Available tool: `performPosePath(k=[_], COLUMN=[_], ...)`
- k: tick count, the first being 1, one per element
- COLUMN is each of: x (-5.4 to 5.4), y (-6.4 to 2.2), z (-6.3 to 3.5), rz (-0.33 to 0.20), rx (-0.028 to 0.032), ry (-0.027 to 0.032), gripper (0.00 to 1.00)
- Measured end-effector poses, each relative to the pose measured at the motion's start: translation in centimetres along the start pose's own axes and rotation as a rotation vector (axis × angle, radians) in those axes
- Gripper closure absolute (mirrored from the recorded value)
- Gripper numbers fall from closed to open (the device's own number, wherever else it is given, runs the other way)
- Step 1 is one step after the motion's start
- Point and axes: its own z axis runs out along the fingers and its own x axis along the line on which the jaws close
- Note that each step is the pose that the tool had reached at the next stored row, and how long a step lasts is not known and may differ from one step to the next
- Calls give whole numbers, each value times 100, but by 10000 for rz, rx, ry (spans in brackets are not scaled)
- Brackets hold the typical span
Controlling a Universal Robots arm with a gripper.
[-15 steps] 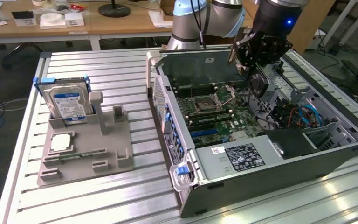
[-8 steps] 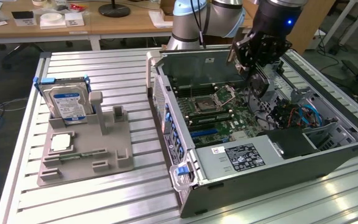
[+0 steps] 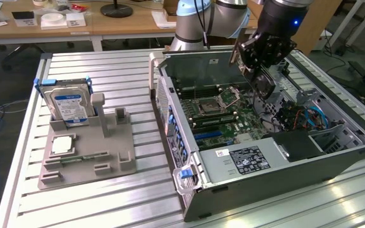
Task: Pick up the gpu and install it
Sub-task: 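Insert the gpu into the slot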
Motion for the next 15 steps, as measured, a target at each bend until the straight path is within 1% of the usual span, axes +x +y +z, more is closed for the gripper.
performPosePath(k=[11,12,15], x=[3,6,12], y=[-2,-3,-4], z=[0,0,0], rz=[-695,-1174,-1473], rx=[-16,-28,-35], ry=[31,53,66], gripper=[72,72,72])
